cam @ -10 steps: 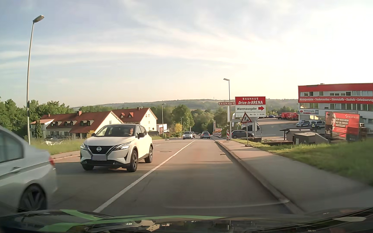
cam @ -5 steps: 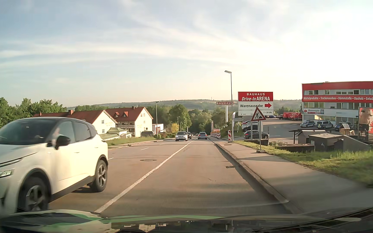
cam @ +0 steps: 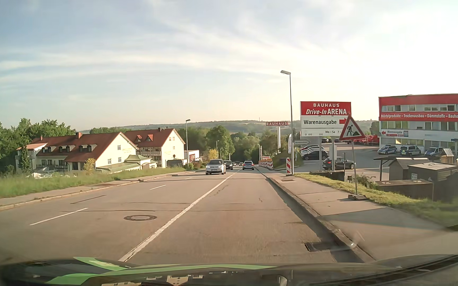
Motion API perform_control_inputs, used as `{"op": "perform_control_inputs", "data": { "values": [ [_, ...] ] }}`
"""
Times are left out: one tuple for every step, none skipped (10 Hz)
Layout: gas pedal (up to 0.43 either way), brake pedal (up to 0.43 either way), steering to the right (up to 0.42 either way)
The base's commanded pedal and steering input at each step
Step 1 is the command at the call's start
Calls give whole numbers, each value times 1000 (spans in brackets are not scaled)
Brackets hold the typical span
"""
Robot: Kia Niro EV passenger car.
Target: Follow the waypoints while adhering to traffic rules and regulations
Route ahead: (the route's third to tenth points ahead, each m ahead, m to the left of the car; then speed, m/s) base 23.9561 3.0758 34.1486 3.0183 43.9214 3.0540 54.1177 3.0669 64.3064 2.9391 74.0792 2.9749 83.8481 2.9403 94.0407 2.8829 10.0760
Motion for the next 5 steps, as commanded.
{"op": "perform_control_inputs", "data": {
  "values": [
    [0,128,-3],
    [0,122,-1],
    [0,116,0],
    [0,98,0],
    [0,79,0]
  ]
}}
